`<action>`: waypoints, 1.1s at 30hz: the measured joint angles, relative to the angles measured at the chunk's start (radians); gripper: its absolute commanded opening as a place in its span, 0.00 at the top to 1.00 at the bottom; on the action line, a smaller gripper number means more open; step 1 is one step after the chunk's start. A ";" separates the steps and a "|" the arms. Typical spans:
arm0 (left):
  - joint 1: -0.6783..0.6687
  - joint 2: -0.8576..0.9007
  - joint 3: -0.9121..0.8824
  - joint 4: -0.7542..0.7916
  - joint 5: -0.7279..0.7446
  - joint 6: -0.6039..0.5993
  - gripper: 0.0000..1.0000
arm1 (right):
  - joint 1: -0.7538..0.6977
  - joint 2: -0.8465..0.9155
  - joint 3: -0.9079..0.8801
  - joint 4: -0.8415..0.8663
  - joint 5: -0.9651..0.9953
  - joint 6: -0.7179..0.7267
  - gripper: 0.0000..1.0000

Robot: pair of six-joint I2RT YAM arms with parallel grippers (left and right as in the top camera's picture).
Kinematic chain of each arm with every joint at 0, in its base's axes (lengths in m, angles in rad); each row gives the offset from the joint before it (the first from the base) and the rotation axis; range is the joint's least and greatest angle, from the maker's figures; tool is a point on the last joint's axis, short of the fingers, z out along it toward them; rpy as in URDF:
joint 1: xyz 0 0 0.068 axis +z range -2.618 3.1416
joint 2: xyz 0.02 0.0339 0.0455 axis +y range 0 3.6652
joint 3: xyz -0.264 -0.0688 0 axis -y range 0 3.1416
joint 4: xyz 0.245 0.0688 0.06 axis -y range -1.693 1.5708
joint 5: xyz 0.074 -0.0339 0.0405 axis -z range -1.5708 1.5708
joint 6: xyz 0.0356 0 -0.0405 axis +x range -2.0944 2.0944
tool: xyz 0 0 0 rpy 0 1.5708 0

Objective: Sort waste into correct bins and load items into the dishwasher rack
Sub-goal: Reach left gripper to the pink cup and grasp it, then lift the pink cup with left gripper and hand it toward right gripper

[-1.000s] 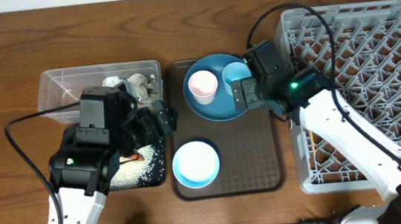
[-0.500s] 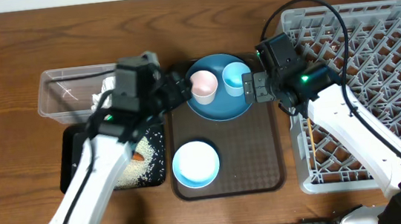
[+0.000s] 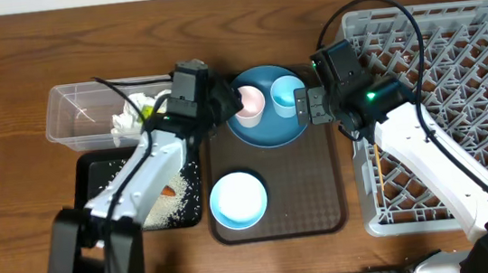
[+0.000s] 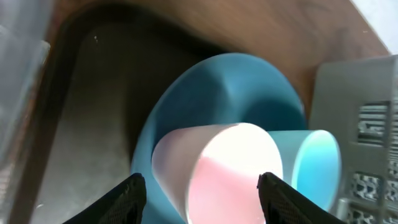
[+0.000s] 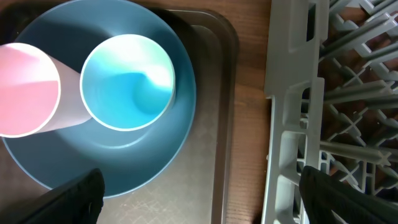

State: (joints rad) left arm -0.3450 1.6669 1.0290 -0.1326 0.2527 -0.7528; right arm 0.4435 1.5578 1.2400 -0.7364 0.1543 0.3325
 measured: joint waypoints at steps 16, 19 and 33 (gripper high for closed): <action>-0.039 0.088 0.000 0.026 -0.021 -0.026 0.78 | 0.000 0.000 0.000 0.000 0.000 0.000 0.01; -0.039 0.088 0.000 0.026 -0.022 -0.029 0.89 | 0.000 0.000 0.000 0.000 0.000 0.000 0.01; 0.058 -0.069 0.000 -0.035 0.016 -0.029 0.94 | 0.000 0.000 0.000 -0.001 -0.019 -0.017 0.01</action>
State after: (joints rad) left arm -0.2874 1.5982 1.0290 -0.1680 0.2687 -0.7815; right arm 0.4435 1.5578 1.2400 -0.7372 0.1349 0.3153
